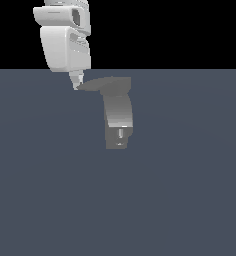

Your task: Turn on the faucet by rotating a designated handle.

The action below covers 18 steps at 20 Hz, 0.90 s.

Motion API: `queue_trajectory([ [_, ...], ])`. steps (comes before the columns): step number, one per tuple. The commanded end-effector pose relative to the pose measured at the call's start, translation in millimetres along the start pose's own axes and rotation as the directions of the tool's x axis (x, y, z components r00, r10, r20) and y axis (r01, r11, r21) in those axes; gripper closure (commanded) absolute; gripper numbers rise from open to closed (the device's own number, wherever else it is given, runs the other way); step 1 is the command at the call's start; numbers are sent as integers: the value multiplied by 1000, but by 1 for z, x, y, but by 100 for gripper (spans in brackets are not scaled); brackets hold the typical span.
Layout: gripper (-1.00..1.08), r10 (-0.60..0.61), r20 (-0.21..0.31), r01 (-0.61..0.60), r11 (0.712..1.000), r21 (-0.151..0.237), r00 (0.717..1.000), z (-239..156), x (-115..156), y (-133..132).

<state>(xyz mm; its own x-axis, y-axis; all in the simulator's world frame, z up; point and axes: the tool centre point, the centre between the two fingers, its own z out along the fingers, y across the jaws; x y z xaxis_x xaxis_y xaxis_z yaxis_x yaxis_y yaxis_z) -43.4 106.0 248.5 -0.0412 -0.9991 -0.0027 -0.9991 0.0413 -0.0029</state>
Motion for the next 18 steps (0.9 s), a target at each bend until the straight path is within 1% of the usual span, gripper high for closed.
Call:
queue_trajectory([
  [1,108,7,-2,-7,1000,-2,1000,0,10,6],
  [14,108,6,-3,-6,1000,-3,1000,-1,35,37],
  [15,108,6,-3,-6,1000,-3,1000,-1,35,37],
  [16,108,-1,-1,1,1000,-2,1000,0,30,35],
  [18,108,0,-2,0,1000,-2,1000,0,40,36],
])
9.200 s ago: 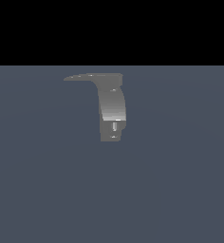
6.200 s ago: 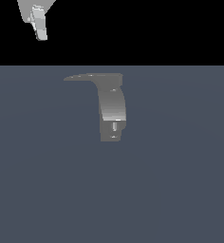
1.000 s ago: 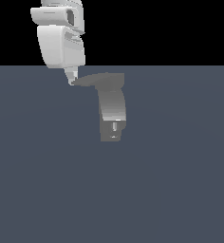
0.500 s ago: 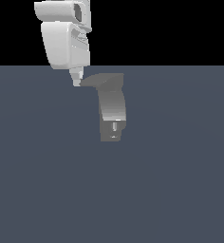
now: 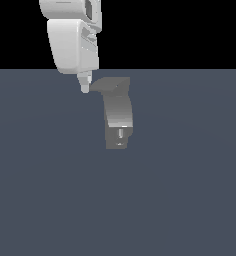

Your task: Turn on the faucet by rotating a designated handle.

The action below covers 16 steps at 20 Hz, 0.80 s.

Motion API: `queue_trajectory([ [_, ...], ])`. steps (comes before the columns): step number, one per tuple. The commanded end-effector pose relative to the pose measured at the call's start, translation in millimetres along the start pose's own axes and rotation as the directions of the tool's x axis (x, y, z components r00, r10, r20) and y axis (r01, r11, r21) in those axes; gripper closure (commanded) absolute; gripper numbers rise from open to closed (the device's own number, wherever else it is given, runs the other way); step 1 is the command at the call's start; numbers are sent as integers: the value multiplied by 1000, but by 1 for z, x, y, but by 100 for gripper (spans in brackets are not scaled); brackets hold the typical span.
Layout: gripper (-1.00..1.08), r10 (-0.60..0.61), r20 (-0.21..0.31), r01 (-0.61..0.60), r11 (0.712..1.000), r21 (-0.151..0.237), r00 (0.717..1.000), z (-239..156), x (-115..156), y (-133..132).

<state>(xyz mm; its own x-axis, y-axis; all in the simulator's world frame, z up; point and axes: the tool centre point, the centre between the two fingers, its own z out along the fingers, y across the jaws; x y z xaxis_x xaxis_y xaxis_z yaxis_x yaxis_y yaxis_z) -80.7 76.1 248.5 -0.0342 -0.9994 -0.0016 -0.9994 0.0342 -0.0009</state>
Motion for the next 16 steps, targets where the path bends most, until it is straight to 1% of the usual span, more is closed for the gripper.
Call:
queue_trajectory([
  [1,108,7,0,-7,1000,0,1000,0,14,0],
  [16,108,12,-1,-12,1000,-1,1000,0,101,6],
])
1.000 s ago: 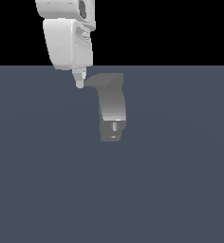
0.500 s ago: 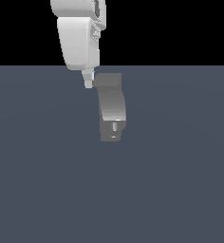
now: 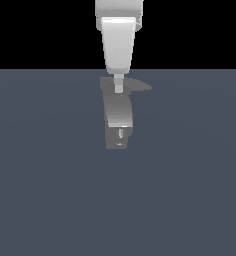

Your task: Turn on the faucet by rotating a designated handle.

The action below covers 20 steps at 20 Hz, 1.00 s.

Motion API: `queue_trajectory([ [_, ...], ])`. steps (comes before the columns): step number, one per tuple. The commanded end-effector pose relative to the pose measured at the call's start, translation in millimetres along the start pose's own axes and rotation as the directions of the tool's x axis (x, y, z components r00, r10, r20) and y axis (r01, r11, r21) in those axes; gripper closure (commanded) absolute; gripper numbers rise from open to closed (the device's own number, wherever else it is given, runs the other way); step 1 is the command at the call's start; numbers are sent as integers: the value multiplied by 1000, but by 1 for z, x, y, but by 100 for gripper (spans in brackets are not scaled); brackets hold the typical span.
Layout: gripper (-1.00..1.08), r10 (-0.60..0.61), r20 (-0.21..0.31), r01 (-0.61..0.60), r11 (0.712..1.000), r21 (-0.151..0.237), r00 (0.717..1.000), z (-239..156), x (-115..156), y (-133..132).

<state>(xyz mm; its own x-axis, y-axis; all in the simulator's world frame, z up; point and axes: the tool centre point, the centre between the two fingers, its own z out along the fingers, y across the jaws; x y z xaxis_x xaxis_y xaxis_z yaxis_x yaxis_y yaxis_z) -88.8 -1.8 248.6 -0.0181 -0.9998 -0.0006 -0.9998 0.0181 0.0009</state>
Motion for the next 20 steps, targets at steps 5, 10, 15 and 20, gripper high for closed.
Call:
queue_trajectory([
  [5,108,3,0,-3,1000,1,1000,0,20,-3],
  [10,108,8,0,-8,1000,1,1000,0,39,-16],
  [15,108,13,0,-13,1000,1,1000,0,57,-30],
  [20,108,18,-1,-18,1000,1,1000,0,75,-43],
])
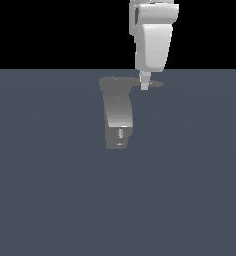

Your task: Turn on the faucet by rotating a designated handle.

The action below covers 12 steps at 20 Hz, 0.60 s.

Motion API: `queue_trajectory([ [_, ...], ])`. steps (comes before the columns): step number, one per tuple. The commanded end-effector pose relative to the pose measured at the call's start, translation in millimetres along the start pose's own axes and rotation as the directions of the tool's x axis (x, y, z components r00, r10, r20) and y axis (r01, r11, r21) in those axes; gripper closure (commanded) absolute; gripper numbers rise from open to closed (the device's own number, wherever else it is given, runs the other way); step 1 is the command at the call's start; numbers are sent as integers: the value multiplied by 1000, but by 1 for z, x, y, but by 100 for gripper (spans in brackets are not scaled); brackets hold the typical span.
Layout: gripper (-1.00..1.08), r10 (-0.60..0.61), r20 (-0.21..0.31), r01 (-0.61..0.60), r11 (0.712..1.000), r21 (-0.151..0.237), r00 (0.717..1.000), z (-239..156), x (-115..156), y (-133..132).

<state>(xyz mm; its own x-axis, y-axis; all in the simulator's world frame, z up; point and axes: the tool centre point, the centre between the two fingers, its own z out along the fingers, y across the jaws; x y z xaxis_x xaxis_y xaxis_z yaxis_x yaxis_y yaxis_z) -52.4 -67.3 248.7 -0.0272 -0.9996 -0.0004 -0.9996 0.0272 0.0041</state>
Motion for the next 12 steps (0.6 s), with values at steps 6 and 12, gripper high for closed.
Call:
queue_trajectory([
  [6,108,15,0,-15,1000,4,1000,0,31,-21],
  [12,108,19,0,-19,1000,4,1000,0,48,-34],
])
